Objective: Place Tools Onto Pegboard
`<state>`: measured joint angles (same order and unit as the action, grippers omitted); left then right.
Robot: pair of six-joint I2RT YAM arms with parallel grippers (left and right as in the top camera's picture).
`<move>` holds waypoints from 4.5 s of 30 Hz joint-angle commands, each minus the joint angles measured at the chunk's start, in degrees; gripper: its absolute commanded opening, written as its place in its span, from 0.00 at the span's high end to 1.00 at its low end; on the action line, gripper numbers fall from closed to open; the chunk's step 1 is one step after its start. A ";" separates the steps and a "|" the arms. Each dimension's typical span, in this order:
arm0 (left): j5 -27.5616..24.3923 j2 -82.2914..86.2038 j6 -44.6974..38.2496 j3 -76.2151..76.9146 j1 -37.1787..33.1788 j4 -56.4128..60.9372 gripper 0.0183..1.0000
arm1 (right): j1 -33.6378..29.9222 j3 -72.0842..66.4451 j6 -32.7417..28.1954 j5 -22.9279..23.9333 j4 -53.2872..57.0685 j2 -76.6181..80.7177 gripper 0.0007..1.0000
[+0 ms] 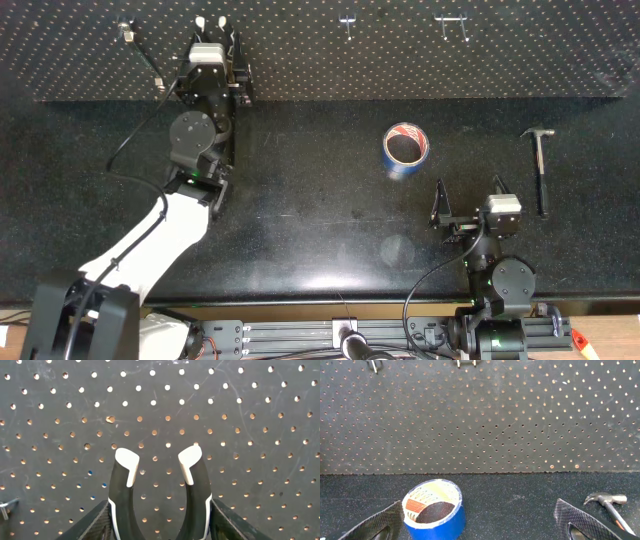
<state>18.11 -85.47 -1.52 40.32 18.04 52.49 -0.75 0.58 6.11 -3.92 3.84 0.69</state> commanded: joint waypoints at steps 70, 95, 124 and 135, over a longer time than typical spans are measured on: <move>-10.27 53.29 -0.28 0.72 -13.60 -60.35 0.00 | -0.26 -0.35 -0.63 0.50 -0.02 -0.57 0.02; -16.00 85.31 -0.24 -27.67 -23.98 -36.54 0.00 | -0.26 -0.35 -0.63 0.50 -0.02 -0.57 0.02; -19.28 85.31 0.00 -40.00 -23.17 -57.22 0.00 | -0.26 -0.35 -0.63 0.50 -0.02 -0.57 0.02; -19.23 85.26 -0.04 -40.00 -24.09 -57.20 0.00 | -0.24 -0.35 -0.63 0.50 -0.02 -0.57 0.02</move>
<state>-0.23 -0.73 -1.67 0.36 -5.76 -4.12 -0.75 0.58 6.11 -3.92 3.84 0.69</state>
